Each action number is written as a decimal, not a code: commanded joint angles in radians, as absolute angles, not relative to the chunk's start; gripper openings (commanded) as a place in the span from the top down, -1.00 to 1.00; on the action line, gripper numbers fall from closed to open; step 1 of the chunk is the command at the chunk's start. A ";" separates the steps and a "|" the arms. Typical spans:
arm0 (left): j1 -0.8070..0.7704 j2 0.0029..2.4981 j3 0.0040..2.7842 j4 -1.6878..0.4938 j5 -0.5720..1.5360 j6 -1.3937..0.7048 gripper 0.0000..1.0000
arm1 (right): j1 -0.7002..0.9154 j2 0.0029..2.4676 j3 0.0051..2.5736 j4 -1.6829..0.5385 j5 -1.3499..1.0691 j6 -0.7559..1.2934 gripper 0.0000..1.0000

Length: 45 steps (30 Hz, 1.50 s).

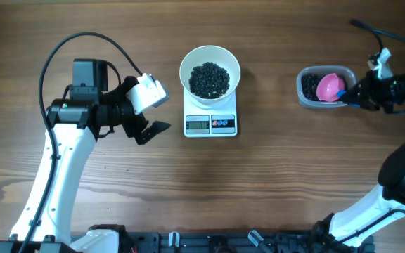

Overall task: Scoop item into bowl and weigh 150g on scale
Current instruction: 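Bring the scoop back and set it in the bean tub, releasing it, then reach the right gripper down to the scoop's blue handle and regrasp it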

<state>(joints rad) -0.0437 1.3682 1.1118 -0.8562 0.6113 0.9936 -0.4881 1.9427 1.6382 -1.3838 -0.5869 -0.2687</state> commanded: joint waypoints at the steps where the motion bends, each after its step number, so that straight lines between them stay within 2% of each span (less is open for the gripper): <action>1: -0.039 1.375 1.110 -0.854 0.616 1.014 -1.00 | -0.496 1.928 1.607 -1.350 -0.582 -0.193 0.90; 3: -0.039 1.375 1.110 -0.854 0.616 1.014 -1.00 | -0.496 1.928 1.596 -1.325 -0.564 -0.143 0.87; 10: -0.039 1.375 1.110 -0.854 0.616 1.014 -1.00 | -0.497 1.928 1.595 -1.311 -0.538 -0.058 0.22; 16: -0.039 1.375 1.110 -0.854 0.616 1.014 -1.00 | -0.497 1.925 1.607 -1.309 -0.507 0.051 -0.09; 22: -0.039 1.375 1.110 -0.854 0.616 1.014 -1.00 | -0.497 1.787 1.622 -1.313 -0.309 0.282 -0.32; 28: -0.039 1.375 1.110 -0.854 0.616 1.014 -1.00 | -0.500 1.573 1.610 -1.349 -0.284 0.409 -0.40; 32: -0.039 1.375 1.110 -0.854 0.616 1.014 -1.00 | -0.499 1.465 1.460 -1.361 -0.305 0.483 -0.39; 38: -0.039 1.375 1.110 -0.854 0.616 1.014 -1.00 | -0.499 1.100 0.944 -1.062 -0.485 0.653 -0.40; 42: -0.039 1.375 1.110 -0.854 0.616 1.014 -1.00 | -0.499 0.895 0.700 -0.860 -0.518 0.798 -0.40; 45: -0.039 1.375 1.110 -0.854 0.616 1.014 -1.00 | -0.499 0.829 0.564 -0.669 -0.552 0.895 -0.39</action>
